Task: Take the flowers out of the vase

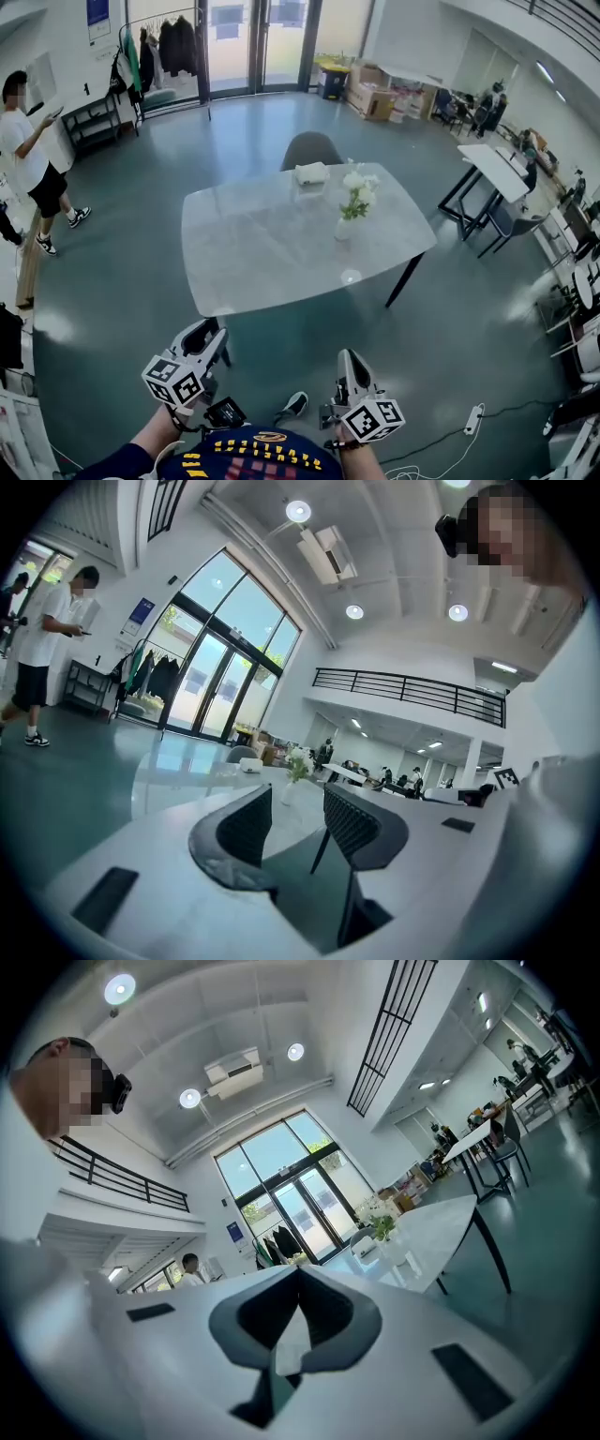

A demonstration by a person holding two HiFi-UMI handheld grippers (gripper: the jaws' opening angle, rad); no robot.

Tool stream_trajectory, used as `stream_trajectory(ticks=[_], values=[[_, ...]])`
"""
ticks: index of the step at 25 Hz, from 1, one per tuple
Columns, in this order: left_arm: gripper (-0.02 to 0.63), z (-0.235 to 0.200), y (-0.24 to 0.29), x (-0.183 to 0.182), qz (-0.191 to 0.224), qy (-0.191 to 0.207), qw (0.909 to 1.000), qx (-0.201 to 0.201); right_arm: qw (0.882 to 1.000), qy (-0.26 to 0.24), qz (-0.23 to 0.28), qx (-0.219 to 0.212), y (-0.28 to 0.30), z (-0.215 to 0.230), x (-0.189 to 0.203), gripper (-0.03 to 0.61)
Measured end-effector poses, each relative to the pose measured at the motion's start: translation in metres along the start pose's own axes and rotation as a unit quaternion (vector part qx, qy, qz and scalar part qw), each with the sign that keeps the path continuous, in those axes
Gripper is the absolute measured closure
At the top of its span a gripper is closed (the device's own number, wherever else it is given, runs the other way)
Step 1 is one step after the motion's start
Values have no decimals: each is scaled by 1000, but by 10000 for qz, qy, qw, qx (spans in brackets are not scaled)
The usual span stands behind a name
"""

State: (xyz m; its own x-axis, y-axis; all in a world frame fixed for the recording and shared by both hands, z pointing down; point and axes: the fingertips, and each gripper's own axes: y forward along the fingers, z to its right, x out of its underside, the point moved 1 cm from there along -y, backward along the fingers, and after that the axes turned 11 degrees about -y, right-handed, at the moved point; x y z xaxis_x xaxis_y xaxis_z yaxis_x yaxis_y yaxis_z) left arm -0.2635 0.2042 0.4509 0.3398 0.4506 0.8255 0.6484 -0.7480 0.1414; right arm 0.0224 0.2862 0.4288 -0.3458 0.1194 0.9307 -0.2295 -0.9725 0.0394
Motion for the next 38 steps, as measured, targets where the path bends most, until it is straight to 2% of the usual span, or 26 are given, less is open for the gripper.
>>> stream_trajectory(ticks=[4,8,15,20,26,31,38], values=[[434,33,57,-16,137,9,9998,109,10000,54,-8,-58,22,48,-18,571],[434,56,97,-14,123,107,9998,85,9999,112,-31,-71,36,91,-35,571],[434,74,134,-12,59,223,9997,-86,9998,166,43,-70,45,142,-57,571],[434,86,158,-12,24,320,9995,-20,9996,275,19,-18,48,167,-51,571],[434,78,194,-24,-161,356,9992,30,9992,346,43,197,71,186,-64,571],[434,82,239,-30,-206,331,9989,260,9986,288,87,425,83,214,-74,571],[434,64,313,-48,-179,67,9985,507,9974,137,-27,709,134,250,-93,571]])
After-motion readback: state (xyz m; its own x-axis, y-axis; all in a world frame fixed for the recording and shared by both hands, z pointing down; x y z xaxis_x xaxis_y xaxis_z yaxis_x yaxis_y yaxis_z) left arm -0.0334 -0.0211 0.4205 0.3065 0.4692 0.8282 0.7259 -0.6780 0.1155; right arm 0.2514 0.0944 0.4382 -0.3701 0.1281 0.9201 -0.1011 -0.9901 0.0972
